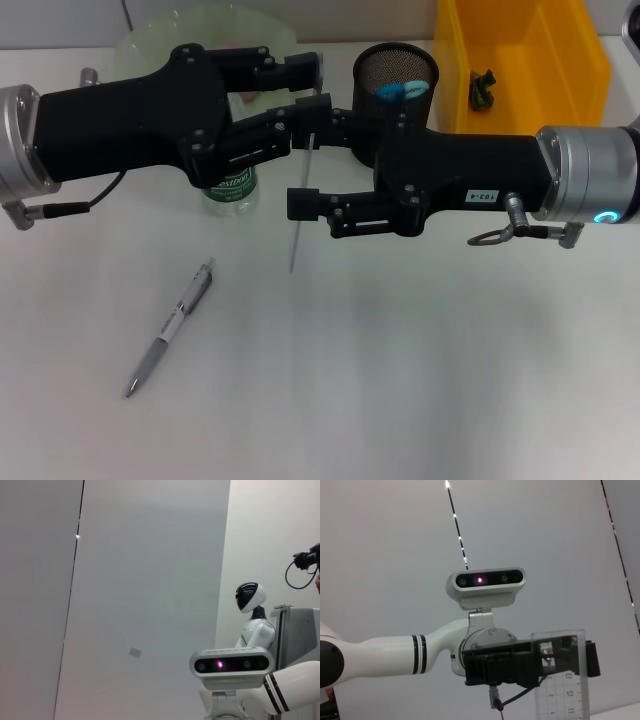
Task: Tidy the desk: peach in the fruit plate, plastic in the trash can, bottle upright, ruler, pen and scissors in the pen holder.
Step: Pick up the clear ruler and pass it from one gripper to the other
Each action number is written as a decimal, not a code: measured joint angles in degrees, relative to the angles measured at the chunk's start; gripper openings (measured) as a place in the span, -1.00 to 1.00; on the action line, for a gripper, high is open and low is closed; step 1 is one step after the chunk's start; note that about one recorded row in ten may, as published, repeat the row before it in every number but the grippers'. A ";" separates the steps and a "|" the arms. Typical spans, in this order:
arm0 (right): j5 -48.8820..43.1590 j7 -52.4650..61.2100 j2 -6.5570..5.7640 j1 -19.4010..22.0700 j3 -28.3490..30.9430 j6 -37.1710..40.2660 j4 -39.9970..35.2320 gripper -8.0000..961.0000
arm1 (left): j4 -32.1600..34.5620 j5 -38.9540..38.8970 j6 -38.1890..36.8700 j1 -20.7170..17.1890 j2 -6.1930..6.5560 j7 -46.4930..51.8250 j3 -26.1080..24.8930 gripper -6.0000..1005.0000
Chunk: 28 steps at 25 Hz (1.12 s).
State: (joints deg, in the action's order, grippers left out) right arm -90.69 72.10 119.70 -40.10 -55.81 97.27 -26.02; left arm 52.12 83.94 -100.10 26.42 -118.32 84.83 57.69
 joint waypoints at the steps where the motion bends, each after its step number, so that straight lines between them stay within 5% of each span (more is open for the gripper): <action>1: 0.00 0.00 0.00 0.00 0.00 0.00 0.00 0.71 | 0.00 0.00 0.00 0.00 0.00 0.00 0.00 -0.12; 19: 0.08 -0.10 0.00 0.58 -0.05 -0.53 0.00 0.70 | 0.00 -0.01 -0.16 0.10 0.02 -0.02 -0.13 -0.10; 28: 0.08 -0.12 0.00 0.63 -0.09 -0.60 0.00 0.51 | 0.08 -0.01 0.10 0.13 0.02 -0.02 -0.12 -0.09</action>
State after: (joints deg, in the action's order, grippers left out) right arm -90.61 71.98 119.70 -39.46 -55.90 96.68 -26.02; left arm 52.20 83.93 -100.00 26.55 -118.30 84.81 57.56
